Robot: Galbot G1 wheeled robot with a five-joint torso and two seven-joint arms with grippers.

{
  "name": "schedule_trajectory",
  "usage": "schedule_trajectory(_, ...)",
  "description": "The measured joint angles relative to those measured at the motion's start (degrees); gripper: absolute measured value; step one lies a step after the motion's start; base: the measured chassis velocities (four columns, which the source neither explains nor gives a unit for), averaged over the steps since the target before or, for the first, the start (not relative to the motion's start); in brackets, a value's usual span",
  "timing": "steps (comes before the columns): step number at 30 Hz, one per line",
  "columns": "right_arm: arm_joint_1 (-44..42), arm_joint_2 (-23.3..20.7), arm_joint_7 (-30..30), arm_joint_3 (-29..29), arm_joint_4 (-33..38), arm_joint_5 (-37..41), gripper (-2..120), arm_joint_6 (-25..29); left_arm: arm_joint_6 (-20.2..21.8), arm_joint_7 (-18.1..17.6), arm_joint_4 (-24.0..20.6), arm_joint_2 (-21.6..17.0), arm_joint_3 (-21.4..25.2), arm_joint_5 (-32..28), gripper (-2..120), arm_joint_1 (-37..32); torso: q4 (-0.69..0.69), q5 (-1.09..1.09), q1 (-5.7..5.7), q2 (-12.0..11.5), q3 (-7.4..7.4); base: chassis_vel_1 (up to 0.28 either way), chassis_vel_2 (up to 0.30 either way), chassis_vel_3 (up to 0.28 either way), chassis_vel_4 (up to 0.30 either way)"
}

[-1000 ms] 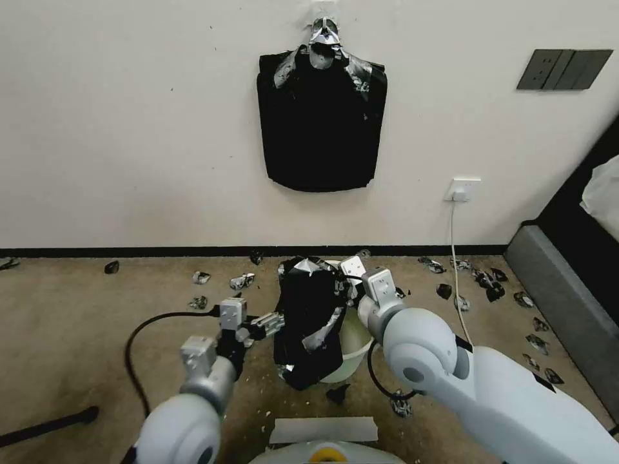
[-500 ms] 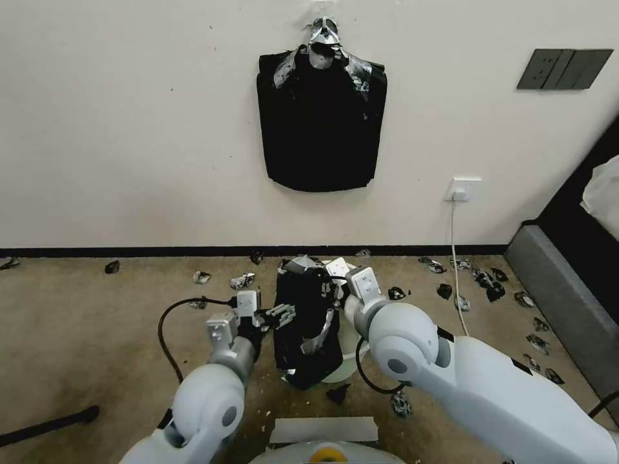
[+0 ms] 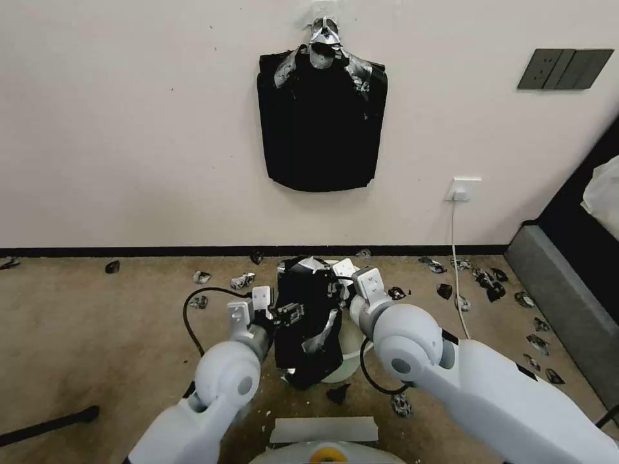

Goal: Place a trash bag onto the trash bin.

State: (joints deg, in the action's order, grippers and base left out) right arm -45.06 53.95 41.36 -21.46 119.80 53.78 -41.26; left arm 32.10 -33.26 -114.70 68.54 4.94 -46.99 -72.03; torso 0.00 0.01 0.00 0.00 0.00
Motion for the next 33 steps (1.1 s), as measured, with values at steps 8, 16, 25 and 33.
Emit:
schedule_trajectory(8,-0.5,-0.3,0.0,0.1,0.6,-0.8,0,0.0,1.8,-4.4,1.8,0.2,-0.9,-3.5,47,1.8,0.0,-0.01,0.0,0.0,0.0,0.0,0.0,0.0,0.0)
schedule_trajectory(16,-1.0,-0.4,-0.1,1.1,0.7,-0.8,0,0.0,3.0,-6.3,2.7,0.0,-2.1,-5.0,17,3.6,0.0,-0.01,0.0,0.0,0.0,0.0,0.0,0.0,0.0)
schedule_trajectory(25,-2.0,-0.5,-0.5,1.9,0.8,-0.8,0,0.3,2.3,-6.5,2.9,-0.1,-2.1,-5.7,7,3.8,0.0,-0.01,0.0,0.0,0.0,0.0,0.0,0.0,0.0)
schedule_trajectory(33,-2.8,-1.1,-4.1,2.9,1.0,-7.3,0,3.4,-3.9,-0.2,0.9,-1.0,-0.2,-2.6,7,0.1,0.0,-0.01,0.0,0.0,0.0,0.0,0.0,0.0,0.0)
